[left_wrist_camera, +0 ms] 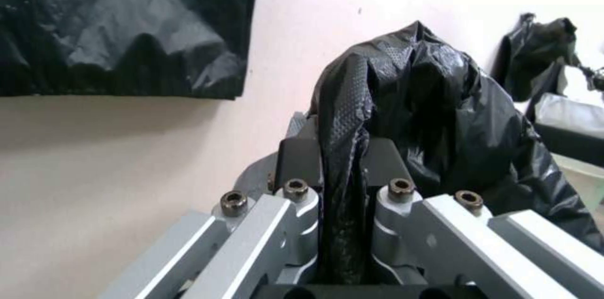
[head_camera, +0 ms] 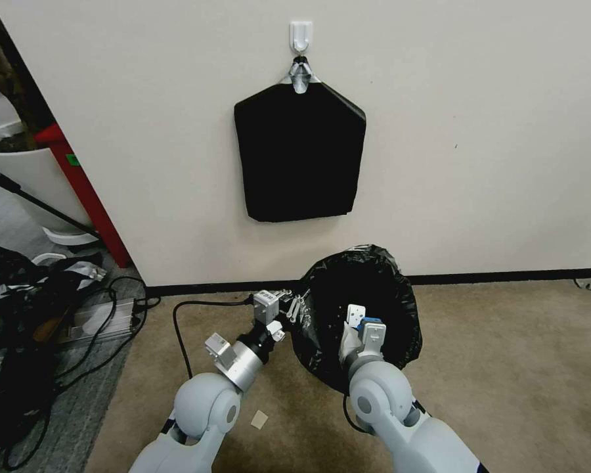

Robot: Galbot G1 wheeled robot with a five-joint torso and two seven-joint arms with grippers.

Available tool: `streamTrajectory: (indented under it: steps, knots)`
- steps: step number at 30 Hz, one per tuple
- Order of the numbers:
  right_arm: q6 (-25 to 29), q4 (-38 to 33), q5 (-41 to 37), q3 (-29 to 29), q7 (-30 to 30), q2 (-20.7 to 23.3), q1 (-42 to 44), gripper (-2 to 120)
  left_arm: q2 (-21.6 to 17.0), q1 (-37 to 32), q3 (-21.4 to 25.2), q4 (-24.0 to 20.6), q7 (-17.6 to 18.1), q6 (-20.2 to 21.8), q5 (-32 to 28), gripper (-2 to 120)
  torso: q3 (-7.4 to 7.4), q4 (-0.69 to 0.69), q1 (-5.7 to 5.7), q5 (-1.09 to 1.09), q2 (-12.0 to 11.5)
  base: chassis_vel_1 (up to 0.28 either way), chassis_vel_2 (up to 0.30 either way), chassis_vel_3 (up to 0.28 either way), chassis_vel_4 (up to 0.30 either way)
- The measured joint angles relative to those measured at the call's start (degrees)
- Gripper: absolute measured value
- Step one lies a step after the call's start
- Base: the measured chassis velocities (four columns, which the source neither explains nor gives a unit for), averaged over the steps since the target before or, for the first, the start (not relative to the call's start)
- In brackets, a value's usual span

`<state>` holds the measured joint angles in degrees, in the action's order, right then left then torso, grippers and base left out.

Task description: Place a trash bag onto the trash bin.

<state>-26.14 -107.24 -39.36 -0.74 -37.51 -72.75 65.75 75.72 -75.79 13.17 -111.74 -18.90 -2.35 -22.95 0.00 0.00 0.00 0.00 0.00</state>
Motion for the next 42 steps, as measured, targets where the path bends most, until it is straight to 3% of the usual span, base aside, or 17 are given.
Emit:
streamTrajectory:
  steps: [11, 14, 17, 20, 22, 25, 26, 27, 29, 31, 37, 42]
  knots:
    - [0.44, 1.39, 11.92, 0.39, -0.33, 0.91, 0.11, 0, 0.32, -0.62, -0.55, -0.63, 0.34, 0.26, 0.17, 7, 0.00, 0.00, 0.00, 0.00, 0.00, 0.000, 0.000, 0.000, 0.000]
    - [1.84, -1.43, 13.82, 0.23, 2.08, 1.29, 1.81, 0, 0.51, -0.23, -0.39, 0.22, 2.70, 0.78, 0.33, 7, 0.00, 0.00, 0.00, 0.00, 0.00, 0.000, 0.000, 0.000, 0.000]
    - [3.21, -5.15, 14.18, -0.01, 4.98, 1.97, 3.77, 9, 0.62, 0.25, -0.20, 1.28, 5.55, 1.69, 0.36, 7, 0.00, -0.01, 0.00, -0.01, 0.00, 0.000, 0.000, 0.000, 0.000]
    - [4.87, -12.94, 16.66, -0.08, 9.01, 3.25, 7.73, 23, 0.60, 1.30, 0.28, 3.76, 11.60, 4.69, -1.85, 7, 0.00, 0.00, 0.00, -0.02, 0.00, 0.000, 0.000, 0.000, 0.000]
    - [5.65, -14.74, 18.04, 0.16, 9.95, 3.45, 8.92, 28, 0.55, 1.66, 0.55, 4.11, 13.72, 6.88, -3.35, 7, 0.00, -0.01, 0.00, -0.01, 0.00, 0.000, 0.000, 0.000, 0.000]
    - [10.05, -18.00, 24.62, 1.32, 12.79, 3.36, 11.41, 41, 0.39, 2.90, 1.44, 4.32, 22.92, 16.99, -10.71, 7, 0.00, 0.00, 0.00, -0.01, 0.00, 0.000, 0.000, 0.000, 0.000]
    - [10.05, -18.00, 24.62, 1.32, 12.79, 3.36, 11.41, 41, 0.39, 2.90, 1.44, 4.32, 22.92, 16.99, -10.71, 7, 0.00, 0.00, 0.00, -0.01, 0.00, 0.000, 0.000, 0.000, 0.000]
    - [12.72, -18.58, 28.86, 2.06, 14.14, 2.88, 12.40, 46, 0.24, 3.51, 2.08, 4.35, 28.29, 22.61, -15.27, 7, 0.00, -0.01, 0.00, -0.01, 0.00, 0.000, 0.000, 0.000, 0.000]
    - [16.51, -18.67, 34.65, 3.12, 15.75, 1.68, 13.54, 57, -0.14, 3.93, 2.97, 4.74, 33.24, 28.67, -20.63, 7, 0.00, -0.01, 0.00, -0.01, 0.00, 0.000, 0.000, 0.000, 0.000]
    - [16.93, -18.66, 35.32, 3.25, 15.91, 1.48, 13.69, 58, -0.23, 3.92, 3.09, 4.85, 33.73, 29.38, -21.33, 7, 0.00, 0.00, 0.00, -0.01, 0.00, 0.000, 0.000, 0.000, 0.000]
    - [18.54, -18.31, 37.03, 3.42, 16.24, 0.05, 15.23, 85, -0.53, 1.98, 4.86, 5.66, 34.82, 31.62, -23.74, 7, -0.01, 0.01, 0.00, 0.01, 0.00, 0.000, 0.000, 0.000, 0.000]
    - [18.74, -17.62, 36.80, 3.49, 16.26, -0.08, 15.25, 99, -0.88, -0.60, 5.87, 2.62, 33.42, 31.23, -20.15, 27, 0.00, -0.01, 0.00, 0.01, 0.00, 0.000, 0.000, 0.000, 0.000]
